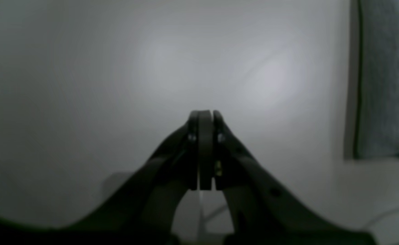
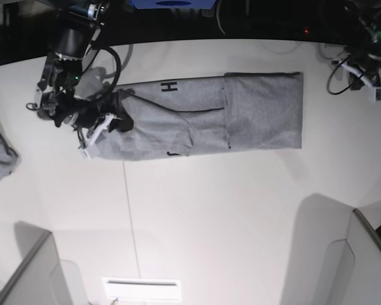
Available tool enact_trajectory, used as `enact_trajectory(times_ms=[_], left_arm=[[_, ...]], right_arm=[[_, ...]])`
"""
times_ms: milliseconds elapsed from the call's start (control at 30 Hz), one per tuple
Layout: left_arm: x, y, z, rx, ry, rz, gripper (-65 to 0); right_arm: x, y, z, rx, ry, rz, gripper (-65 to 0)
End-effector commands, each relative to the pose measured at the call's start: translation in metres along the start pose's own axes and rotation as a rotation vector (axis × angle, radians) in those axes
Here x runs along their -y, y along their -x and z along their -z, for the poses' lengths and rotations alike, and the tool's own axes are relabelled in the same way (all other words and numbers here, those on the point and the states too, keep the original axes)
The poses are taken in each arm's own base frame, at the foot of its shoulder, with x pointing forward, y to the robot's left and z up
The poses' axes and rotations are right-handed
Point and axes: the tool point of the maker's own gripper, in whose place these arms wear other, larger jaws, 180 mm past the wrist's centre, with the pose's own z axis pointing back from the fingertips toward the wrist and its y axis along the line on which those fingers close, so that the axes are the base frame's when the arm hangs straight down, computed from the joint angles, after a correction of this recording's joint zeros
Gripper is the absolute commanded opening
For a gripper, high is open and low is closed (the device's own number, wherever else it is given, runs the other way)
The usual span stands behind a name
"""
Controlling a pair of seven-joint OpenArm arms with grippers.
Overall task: Fold the T-shirt properly
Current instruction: 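Move the right gripper to the strip end and grasp it, then fold the grasped end over toward the left gripper with the right gripper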
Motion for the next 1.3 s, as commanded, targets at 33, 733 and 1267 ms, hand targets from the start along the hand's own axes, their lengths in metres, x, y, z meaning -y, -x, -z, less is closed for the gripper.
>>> enact_trajectory(times_ms=[33, 733, 1267], left_arm=[[0.0, -0.022, 0.002, 0.047, -0.006, 0.041, -65.0], [0.168, -0.049, 0.058, 0.034, 0.321, 0.123, -65.0], [0.235, -0.059, 0.057, 0.042, 0.436, 0.18, -65.0]], right_arm=[[0.015, 0.001, -0.009, -0.038, 0.063, -0.015, -65.0], [0.025, -0.073, -0.085, 0.154, 0.267, -0.1, -65.0], [-0.065, -0.079, -0.062, 0.169, 0.197, -0.156, -65.0]])
